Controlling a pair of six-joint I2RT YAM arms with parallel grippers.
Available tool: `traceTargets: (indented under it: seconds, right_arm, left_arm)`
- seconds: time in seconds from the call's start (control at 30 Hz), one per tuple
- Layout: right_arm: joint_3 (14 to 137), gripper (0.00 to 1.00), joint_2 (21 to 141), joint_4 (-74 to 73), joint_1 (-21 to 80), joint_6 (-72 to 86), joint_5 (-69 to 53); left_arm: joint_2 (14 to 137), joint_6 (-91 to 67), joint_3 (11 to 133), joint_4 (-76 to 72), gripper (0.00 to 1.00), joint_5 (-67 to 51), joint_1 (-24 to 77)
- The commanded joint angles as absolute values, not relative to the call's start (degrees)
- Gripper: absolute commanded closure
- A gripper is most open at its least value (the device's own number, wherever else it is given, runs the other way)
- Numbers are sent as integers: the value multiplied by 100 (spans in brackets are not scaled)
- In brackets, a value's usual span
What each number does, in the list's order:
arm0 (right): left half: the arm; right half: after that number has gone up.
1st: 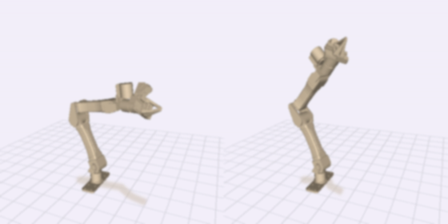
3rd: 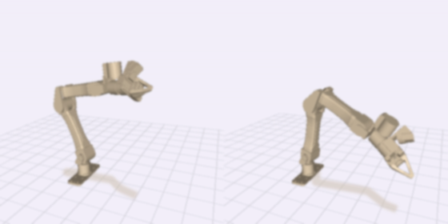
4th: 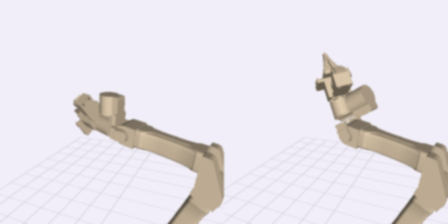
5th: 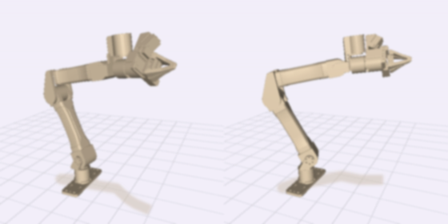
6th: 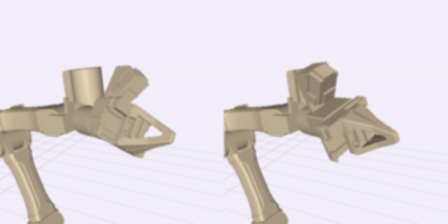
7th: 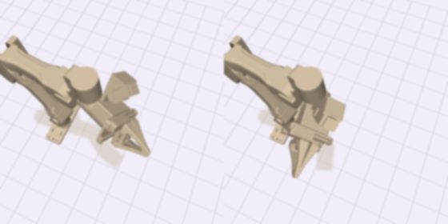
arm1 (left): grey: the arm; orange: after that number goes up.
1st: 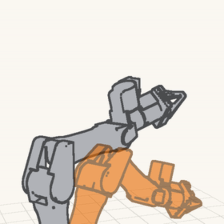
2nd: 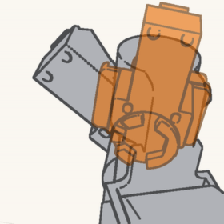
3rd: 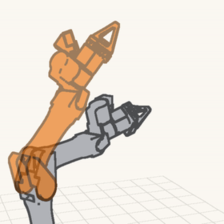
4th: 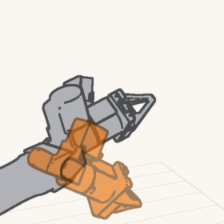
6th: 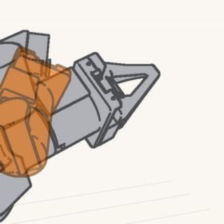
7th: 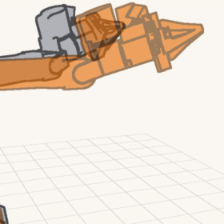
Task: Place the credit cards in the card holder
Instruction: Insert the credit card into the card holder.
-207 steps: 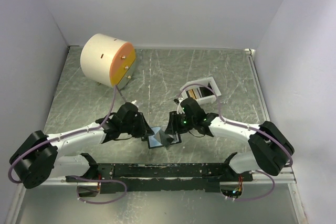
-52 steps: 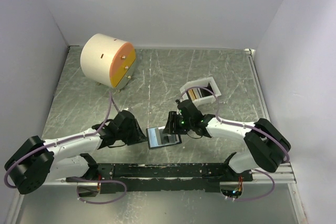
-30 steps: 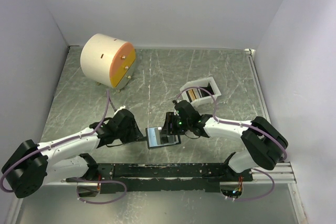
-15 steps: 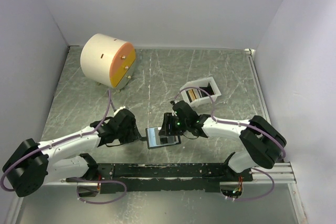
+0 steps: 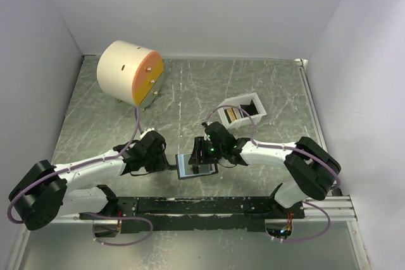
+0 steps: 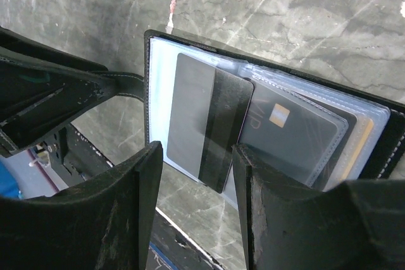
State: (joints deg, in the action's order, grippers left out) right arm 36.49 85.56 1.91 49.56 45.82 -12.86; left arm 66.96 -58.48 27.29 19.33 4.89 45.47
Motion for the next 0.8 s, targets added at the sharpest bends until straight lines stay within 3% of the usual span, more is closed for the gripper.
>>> traceTargets:
  seconds: [0.0, 0.4, 0.77]
  right_arm:
    - [3782, 51, 8716, 199, 5017, 4493, -1322]
    - [3883, 51, 8956, 379, 5108, 4474, -1481]
    - [3987, 53, 9095, 599, 5252, 4406, -1644]
  left_arm:
    - [6799, -5740, 2928, 1676, 57, 440, 4552]
    - [6894, -5732, 2919, 1500, 79, 331, 4552]
    - [6935, -5771, 2902, 1423, 82, 246, 4552]
